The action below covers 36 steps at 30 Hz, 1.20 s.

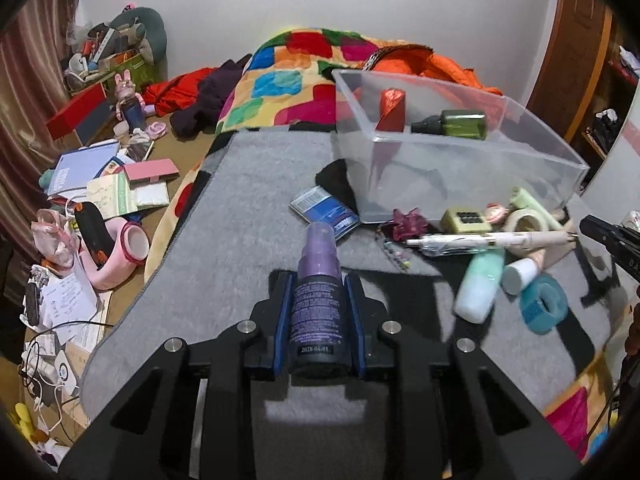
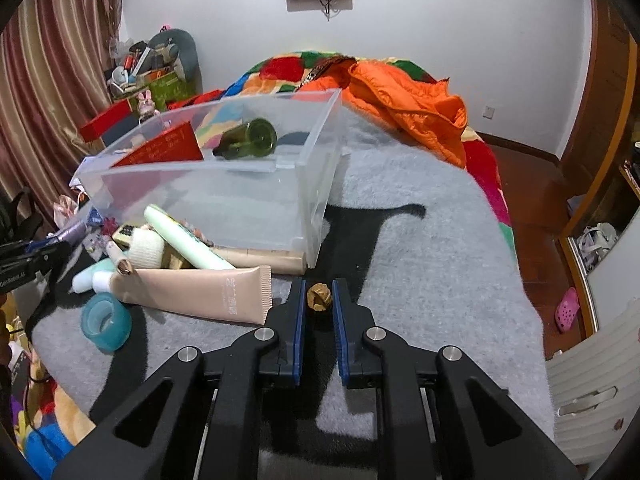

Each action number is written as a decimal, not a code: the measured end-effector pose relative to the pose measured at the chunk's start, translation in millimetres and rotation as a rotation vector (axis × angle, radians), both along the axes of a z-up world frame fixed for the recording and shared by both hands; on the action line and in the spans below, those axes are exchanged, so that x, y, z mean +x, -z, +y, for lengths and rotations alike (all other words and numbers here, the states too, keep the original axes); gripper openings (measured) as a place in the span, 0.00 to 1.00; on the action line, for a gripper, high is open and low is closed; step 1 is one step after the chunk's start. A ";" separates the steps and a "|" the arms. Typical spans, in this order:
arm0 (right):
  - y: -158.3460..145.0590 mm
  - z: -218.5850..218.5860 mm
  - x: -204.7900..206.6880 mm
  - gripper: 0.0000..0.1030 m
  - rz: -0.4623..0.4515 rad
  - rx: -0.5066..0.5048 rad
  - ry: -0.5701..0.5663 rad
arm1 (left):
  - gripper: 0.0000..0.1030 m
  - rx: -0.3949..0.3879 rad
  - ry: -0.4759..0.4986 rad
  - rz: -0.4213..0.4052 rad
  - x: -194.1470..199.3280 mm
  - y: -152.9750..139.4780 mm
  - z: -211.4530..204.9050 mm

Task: Organize objects
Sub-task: 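Lower spray bottle and brown cap into the clear box and open both tools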

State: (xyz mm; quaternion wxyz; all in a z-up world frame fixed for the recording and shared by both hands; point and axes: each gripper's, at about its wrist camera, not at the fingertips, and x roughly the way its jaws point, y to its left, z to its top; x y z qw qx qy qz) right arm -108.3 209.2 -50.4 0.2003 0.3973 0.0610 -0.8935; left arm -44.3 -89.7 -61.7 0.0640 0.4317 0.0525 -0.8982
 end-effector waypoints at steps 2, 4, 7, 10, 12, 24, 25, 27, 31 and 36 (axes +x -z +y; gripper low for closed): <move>-6.2 1.5 1.4 0.11 0.016 -0.004 0.000 | 0.25 0.003 0.008 0.022 3.8 -8.7 2.3; -13.7 1.1 3.6 0.11 0.032 -0.014 -0.001 | 0.25 0.005 0.014 0.047 6.2 -17.5 4.6; -26.1 0.4 6.8 0.11 0.061 -0.033 -0.002 | 0.25 0.016 0.027 0.083 6.5 -31.4 8.6; -37.7 -1.4 9.6 0.11 0.087 -0.055 -0.007 | 0.25 0.013 0.045 0.115 4.1 -43.0 15.1; -44.8 -4.0 10.0 0.11 0.106 -0.068 -0.012 | 0.25 0.011 0.058 0.131 1.4 -49.2 20.5; -70.7 -26.3 3.1 0.11 0.168 -0.103 -0.064 | 0.25 0.040 0.129 0.177 -34.3 -70.2 44.8; -71.8 -28.7 2.2 0.11 0.171 -0.104 -0.068 | 0.25 0.042 0.133 0.176 -37.0 -69.8 45.3; -74.0 -33.8 -1.9 0.11 0.177 -0.109 -0.075 | 0.25 0.043 0.140 0.174 -43.9 -69.7 49.0; -74.0 -43.5 -13.8 0.11 0.168 -0.116 -0.087 | 0.25 0.044 0.158 0.165 -56.5 -67.2 55.0; -69.8 -53.8 -28.9 0.11 0.145 -0.118 -0.103 | 0.25 0.041 0.174 0.147 -74.5 -62.3 61.6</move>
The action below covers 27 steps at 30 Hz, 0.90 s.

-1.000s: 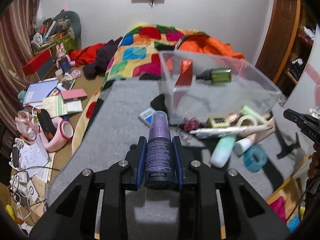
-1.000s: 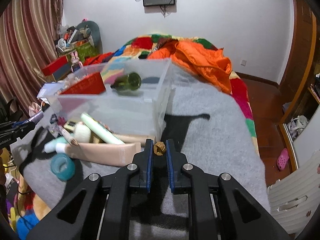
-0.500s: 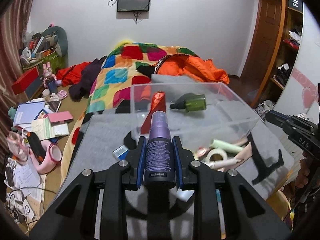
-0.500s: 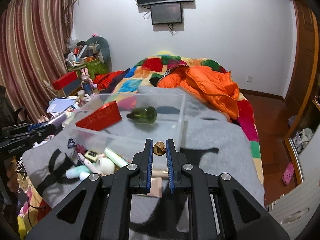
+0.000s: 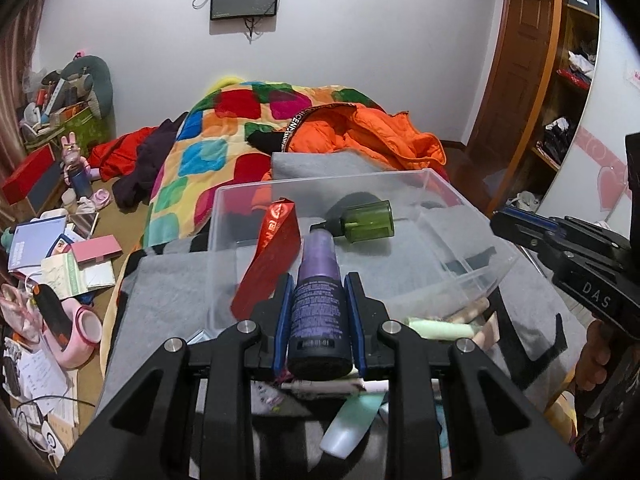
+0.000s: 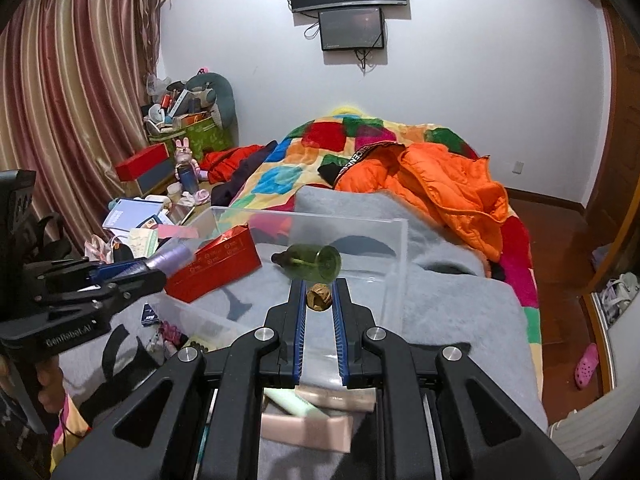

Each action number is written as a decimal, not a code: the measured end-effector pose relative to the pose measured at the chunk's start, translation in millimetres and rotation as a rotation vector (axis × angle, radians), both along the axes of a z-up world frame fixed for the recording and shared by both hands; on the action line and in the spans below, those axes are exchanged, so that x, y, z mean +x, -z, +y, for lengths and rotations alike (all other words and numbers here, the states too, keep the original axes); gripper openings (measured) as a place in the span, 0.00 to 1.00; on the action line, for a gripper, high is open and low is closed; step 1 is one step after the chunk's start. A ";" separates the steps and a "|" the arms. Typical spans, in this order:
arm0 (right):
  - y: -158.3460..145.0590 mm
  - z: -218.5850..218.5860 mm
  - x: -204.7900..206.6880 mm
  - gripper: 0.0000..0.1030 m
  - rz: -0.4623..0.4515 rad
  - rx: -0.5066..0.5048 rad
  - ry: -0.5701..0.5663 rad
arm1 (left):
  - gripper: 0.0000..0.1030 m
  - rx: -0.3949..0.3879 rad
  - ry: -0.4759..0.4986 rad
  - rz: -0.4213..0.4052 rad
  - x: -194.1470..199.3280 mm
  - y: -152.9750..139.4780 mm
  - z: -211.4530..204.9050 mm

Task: Organize objects
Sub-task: 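Lower spray bottle and brown cap into the clear box and open both tools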

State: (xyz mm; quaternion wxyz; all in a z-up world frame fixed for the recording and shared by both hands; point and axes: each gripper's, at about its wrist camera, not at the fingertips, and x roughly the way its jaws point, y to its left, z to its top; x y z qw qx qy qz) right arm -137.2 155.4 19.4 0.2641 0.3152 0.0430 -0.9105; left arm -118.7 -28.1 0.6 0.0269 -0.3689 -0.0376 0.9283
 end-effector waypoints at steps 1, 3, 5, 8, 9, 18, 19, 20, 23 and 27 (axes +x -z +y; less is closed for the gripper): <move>1.2 -2.2 -2.8 0.11 -0.006 -0.001 -0.005 | 0.25 0.001 0.003 -0.003 -3.6 1.0 1.1; 4.0 -5.7 -9.0 0.11 -0.022 -0.002 -0.013 | 0.25 0.005 0.010 -0.011 -10.4 3.5 2.9; 7.3 -10.0 -15.4 0.11 -0.039 0.005 -0.009 | 0.25 0.008 0.017 -0.022 -17.3 6.5 4.1; 13.2 -17.2 -23.8 0.11 -0.062 0.027 -0.006 | 0.25 0.020 0.028 -0.045 -28.1 11.9 4.7; 15.2 -19.4 -25.7 0.11 -0.067 0.036 -0.006 | 0.25 0.023 0.030 -0.050 -31.2 13.6 5.0; 36.5 -37.4 -40.6 0.11 -0.122 0.096 -0.024 | 0.25 0.029 0.053 -0.094 -55.3 24.4 7.4; 37.5 -38.5 -40.4 0.11 -0.125 0.099 -0.025 | 0.25 0.030 0.055 -0.101 -56.9 26.5 7.5; 38.7 -40.0 -40.3 0.11 -0.127 0.104 -0.028 | 0.25 0.032 0.058 -0.113 -59.8 29.7 7.8; 41.7 -43.5 -40.6 0.11 -0.130 0.122 -0.036 | 0.25 0.029 0.062 -0.128 -63.7 35.2 9.1; 42.1 -45.8 -39.3 0.11 -0.125 0.134 -0.038 | 0.25 0.037 0.062 -0.132 -63.2 35.9 8.5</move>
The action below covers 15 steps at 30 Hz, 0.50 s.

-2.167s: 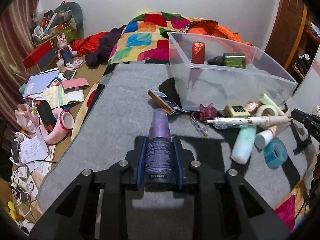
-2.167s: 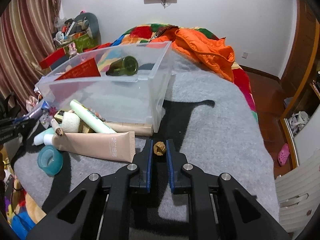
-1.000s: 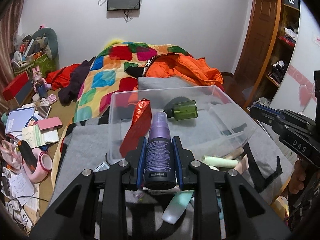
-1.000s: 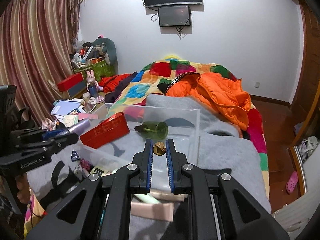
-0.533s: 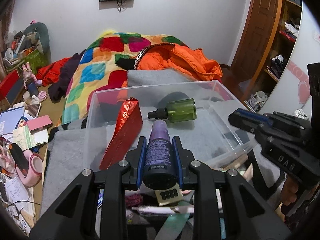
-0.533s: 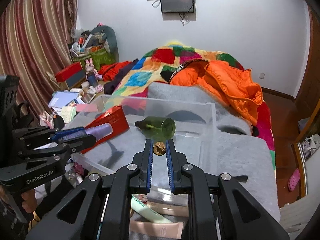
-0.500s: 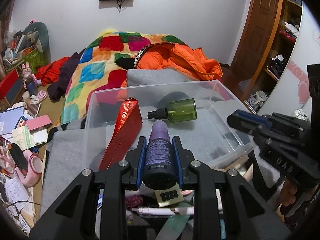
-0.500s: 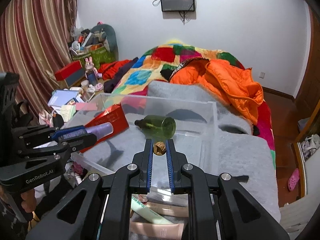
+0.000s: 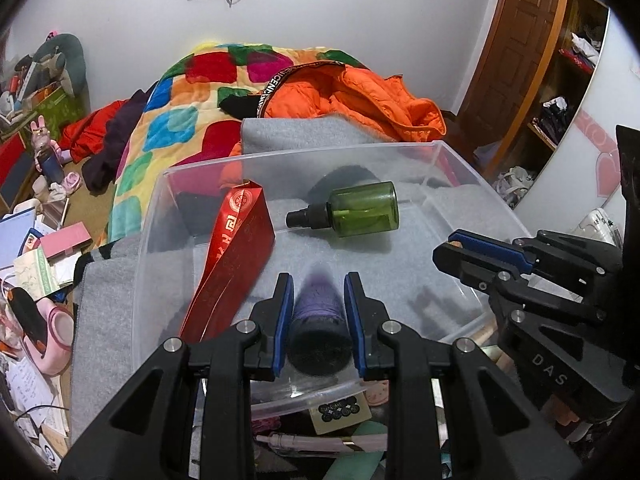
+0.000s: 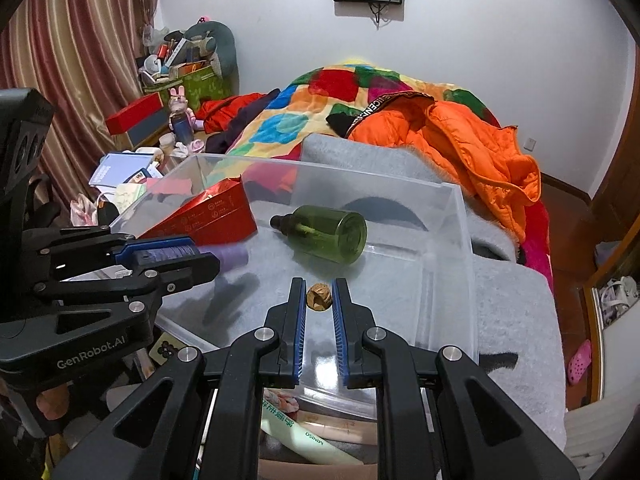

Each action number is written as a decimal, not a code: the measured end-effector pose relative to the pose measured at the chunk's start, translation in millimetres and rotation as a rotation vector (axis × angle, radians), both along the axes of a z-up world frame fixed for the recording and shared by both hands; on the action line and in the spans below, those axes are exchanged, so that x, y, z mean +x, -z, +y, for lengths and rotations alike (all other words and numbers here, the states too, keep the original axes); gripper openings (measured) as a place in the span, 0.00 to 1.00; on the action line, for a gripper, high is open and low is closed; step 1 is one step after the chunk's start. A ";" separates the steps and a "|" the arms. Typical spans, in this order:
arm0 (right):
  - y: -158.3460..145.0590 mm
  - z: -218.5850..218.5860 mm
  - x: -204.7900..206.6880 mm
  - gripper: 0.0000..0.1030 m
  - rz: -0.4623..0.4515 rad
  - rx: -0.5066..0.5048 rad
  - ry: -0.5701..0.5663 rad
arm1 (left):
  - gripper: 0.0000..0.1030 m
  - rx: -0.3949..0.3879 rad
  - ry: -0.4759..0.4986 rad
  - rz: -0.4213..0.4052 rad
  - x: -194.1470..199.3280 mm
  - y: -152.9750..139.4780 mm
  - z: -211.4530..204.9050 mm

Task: Organize objects
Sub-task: 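Lower spray bottle and brown cap into the clear box and open both tools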

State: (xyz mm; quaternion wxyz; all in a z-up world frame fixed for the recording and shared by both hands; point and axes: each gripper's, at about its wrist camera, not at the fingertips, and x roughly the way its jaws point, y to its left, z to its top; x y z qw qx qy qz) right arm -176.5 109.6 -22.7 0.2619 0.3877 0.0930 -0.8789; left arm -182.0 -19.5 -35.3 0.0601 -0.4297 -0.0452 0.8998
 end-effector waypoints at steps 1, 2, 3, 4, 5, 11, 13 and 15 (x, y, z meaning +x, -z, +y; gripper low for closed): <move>-0.1 0.3 0.2 0.11 0.000 0.000 0.000 | 0.25 0.002 -0.001 0.001 0.7 -0.8 -0.5; -0.2 -0.7 -0.4 0.11 0.000 0.000 0.001 | 0.25 0.001 0.001 0.002 1.8 -2.0 -0.5; -0.3 -0.6 -0.5 0.11 -0.002 0.000 0.000 | 0.25 -0.002 0.002 0.005 2.7 -3.4 -0.4; -0.4 -0.6 -0.7 0.11 -0.004 -0.002 0.000 | 0.25 -0.009 0.002 0.010 4.4 -5.3 0.1; -0.7 -0.5 -1.0 0.12 -0.007 -0.005 0.000 | 0.25 -0.013 0.002 0.014 5.2 -6.7 0.3; -4.1 3.5 4.1 0.26 -0.010 -0.021 -0.001 | 0.38 -0.031 -0.005 0.056 17.9 -19.7 0.2; -7.0 5.3 8.6 0.30 0.002 -0.023 0.000 | 0.42 -0.029 -0.005 0.069 22.9 -24.1 0.1; -10.3 8.1 12.4 0.34 0.010 -0.030 0.002 | 0.50 -0.035 -0.008 0.086 29.5 -29.3 -0.8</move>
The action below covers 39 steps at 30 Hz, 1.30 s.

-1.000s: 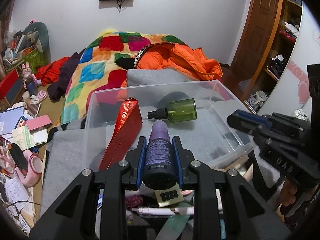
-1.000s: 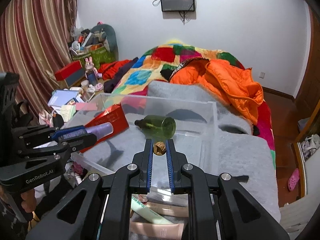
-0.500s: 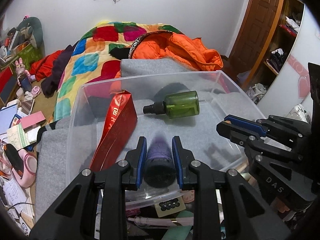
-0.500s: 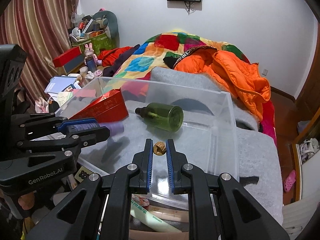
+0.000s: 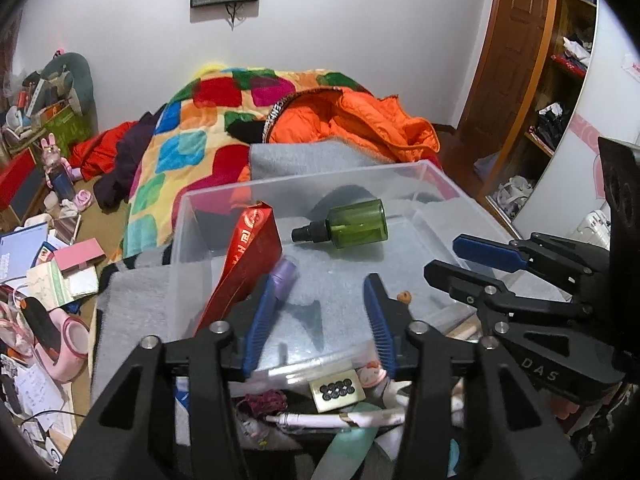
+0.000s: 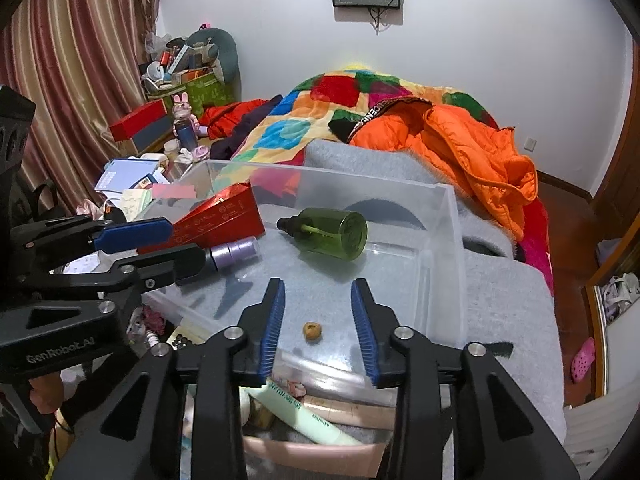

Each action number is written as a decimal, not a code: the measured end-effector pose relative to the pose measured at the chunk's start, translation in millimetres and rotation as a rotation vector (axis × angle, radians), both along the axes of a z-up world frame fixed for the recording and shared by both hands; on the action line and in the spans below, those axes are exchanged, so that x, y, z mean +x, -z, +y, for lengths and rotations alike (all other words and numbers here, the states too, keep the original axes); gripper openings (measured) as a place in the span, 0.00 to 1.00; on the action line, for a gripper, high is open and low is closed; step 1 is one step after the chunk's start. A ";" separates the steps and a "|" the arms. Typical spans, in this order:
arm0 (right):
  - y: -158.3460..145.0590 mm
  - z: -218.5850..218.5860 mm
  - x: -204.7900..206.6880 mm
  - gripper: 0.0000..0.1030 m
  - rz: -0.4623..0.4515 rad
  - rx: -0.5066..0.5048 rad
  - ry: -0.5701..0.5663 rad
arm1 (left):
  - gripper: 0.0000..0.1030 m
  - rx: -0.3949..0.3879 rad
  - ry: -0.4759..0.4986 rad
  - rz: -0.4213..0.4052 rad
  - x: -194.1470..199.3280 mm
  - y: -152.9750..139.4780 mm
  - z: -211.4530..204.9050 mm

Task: Organize objects
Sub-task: 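Lower spray bottle and brown cap into the clear box and open both tools, then grasp the blue Max card with the left tool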

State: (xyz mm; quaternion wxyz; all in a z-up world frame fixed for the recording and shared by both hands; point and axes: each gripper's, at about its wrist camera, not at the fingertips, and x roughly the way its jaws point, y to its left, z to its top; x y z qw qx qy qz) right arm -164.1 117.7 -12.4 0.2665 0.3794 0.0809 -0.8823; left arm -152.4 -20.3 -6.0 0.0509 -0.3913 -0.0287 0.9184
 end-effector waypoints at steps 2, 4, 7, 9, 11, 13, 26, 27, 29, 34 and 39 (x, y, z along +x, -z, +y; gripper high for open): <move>-4.4 3.3 4.2 0.40 0.007 -0.010 0.002 | 0.56 -0.010 -0.002 0.021 8.1 -6.1 -1.5; -9.6 7.5 8.4 0.49 0.018 -0.022 0.007 | 0.61 -0.015 -0.004 0.046 16.9 -13.9 -4.9; -18.6 14.1 16.8 0.56 0.046 -0.037 0.015 | 0.73 -0.024 -0.021 0.090 30.6 -27.2 -14.4; -24.2 18.1 22.9 0.58 0.062 -0.040 0.018 | 0.80 -0.042 -0.036 0.112 39.3 -34.5 -22.7; -28.8 21.5 29.2 0.61 0.078 -0.041 0.018 | 0.86 -0.062 -0.050 0.119 45.2 -37.4 -31.4; -31.3 25.3 34.9 0.65 0.090 -0.042 0.020 | 0.90 -0.078 -0.065 0.115 50.3 -35.9 -40.2; -4.5 47.6 56.3 0.74 -0.004 -0.036 0.042 | 0.90 -0.147 -0.005 -0.095 42.3 46.6 -84.7; -1.1 49.2 56.4 0.74 -0.017 -0.035 0.044 | 0.90 -0.137 0.014 -0.115 38.3 51.6 -87.8; 7.0 52.8 56.7 0.75 -0.044 -0.030 0.048 | 0.90 -0.109 0.045 -0.143 33.3 58.2 -90.8; 24.4 58.0 55.9 0.80 -0.102 -0.031 0.054 | 0.90 -0.094 0.090 -0.209 25.7 73.2 -88.0; 34.0 52.8 52.8 0.80 -0.136 -0.036 0.022 | 0.88 -0.125 0.095 -0.225 25.3 76.9 -80.1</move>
